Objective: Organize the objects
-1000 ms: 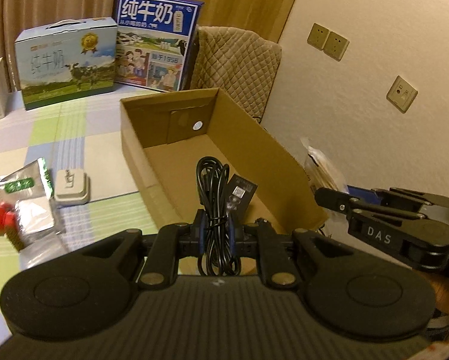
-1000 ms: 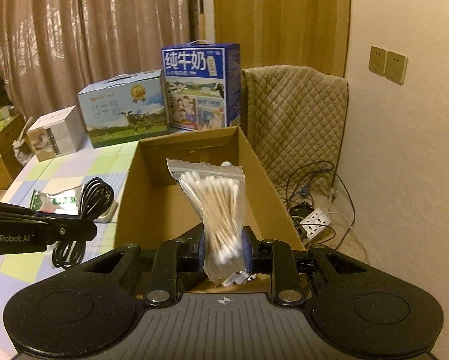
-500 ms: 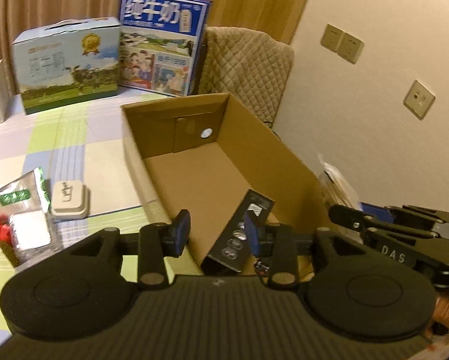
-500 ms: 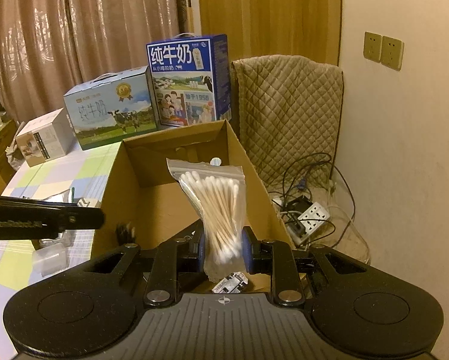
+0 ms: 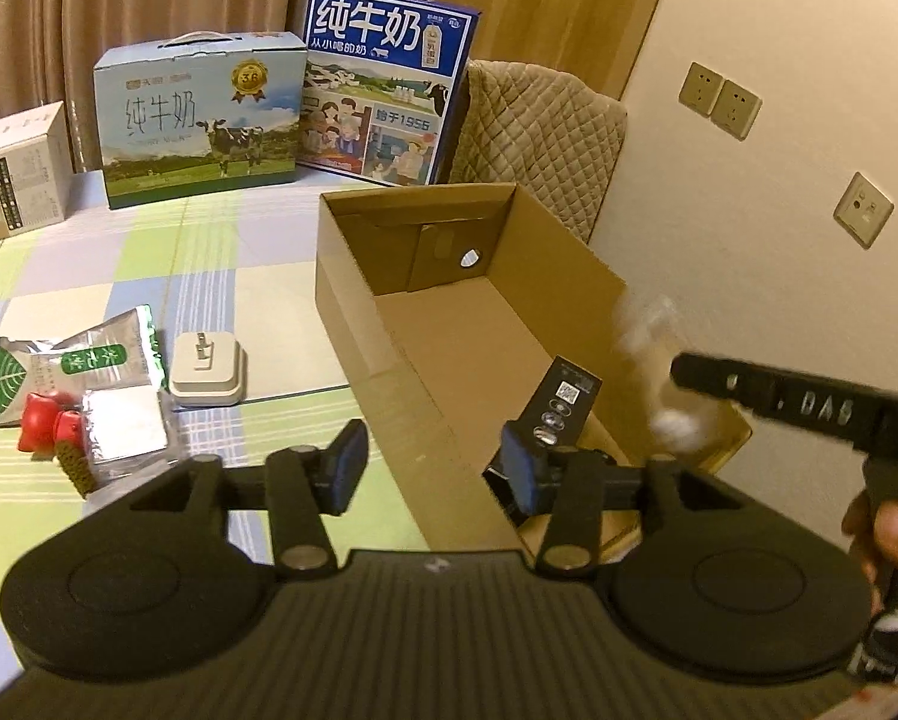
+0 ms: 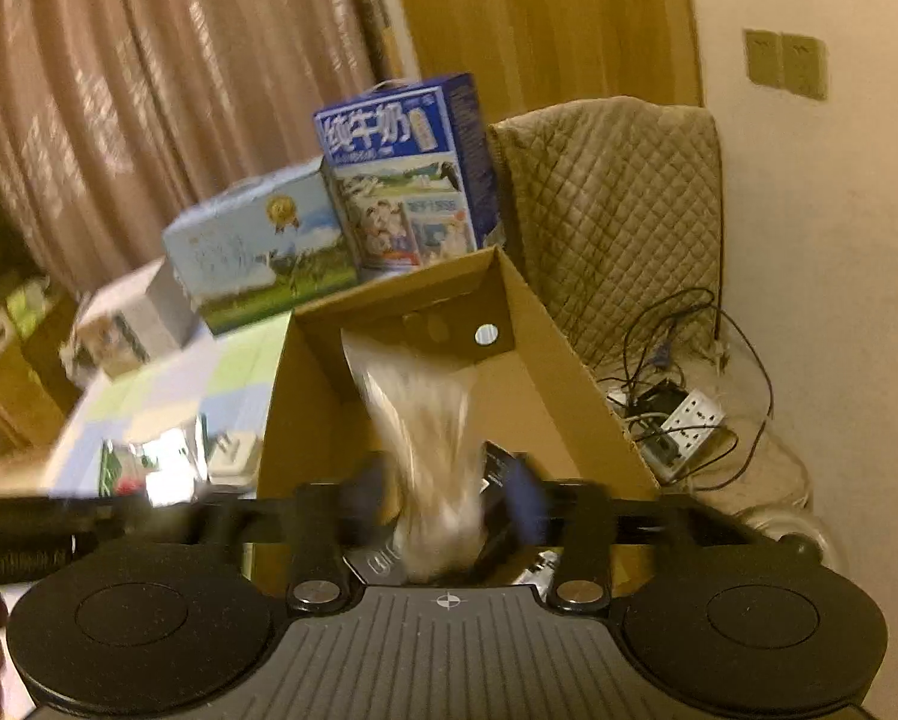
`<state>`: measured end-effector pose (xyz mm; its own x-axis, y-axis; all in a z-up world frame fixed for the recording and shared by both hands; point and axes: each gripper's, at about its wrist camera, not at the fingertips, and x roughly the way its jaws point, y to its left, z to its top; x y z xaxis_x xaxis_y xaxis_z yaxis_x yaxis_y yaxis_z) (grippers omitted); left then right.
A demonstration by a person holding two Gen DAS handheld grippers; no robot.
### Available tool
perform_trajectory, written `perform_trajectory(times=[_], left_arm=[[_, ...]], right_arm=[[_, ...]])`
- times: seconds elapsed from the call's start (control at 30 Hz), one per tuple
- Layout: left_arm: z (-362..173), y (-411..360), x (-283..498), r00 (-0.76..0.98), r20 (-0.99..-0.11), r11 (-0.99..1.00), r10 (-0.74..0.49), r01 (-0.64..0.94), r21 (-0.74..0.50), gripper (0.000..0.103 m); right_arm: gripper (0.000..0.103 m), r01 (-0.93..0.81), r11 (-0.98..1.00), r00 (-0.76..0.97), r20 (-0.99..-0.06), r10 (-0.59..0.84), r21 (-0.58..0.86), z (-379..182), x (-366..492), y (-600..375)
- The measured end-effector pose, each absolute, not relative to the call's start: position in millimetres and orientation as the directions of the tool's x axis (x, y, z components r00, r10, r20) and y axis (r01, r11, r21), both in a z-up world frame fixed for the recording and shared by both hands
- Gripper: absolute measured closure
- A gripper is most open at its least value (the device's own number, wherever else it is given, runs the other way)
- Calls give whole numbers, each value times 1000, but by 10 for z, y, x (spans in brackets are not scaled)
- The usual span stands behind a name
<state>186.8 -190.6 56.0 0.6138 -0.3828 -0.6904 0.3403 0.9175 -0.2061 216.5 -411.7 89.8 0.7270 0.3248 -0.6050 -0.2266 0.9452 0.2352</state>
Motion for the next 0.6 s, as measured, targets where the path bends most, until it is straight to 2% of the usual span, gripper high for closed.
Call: perform_trajectory(times=[0.13, 0.5, 0.6], left_arm=[[597, -1833, 1754, 627, -688, 923, -366, 338, -183, 46], [714, -1424, 1356, 653, -683, 940, -327, 303, -159, 33], [746, -1272, 1251, 662, -684, 946, -307, 289, -144, 25]], right_arm=[[51, -212, 952, 748, -591, 303, 220, 974, 2072, -4136], [51, -216, 950, 750, -584, 310, 227, 1148, 1621, -3965], [51, -233, 944, 743, -584, 327, 232, 1182, 1470, -3828]])
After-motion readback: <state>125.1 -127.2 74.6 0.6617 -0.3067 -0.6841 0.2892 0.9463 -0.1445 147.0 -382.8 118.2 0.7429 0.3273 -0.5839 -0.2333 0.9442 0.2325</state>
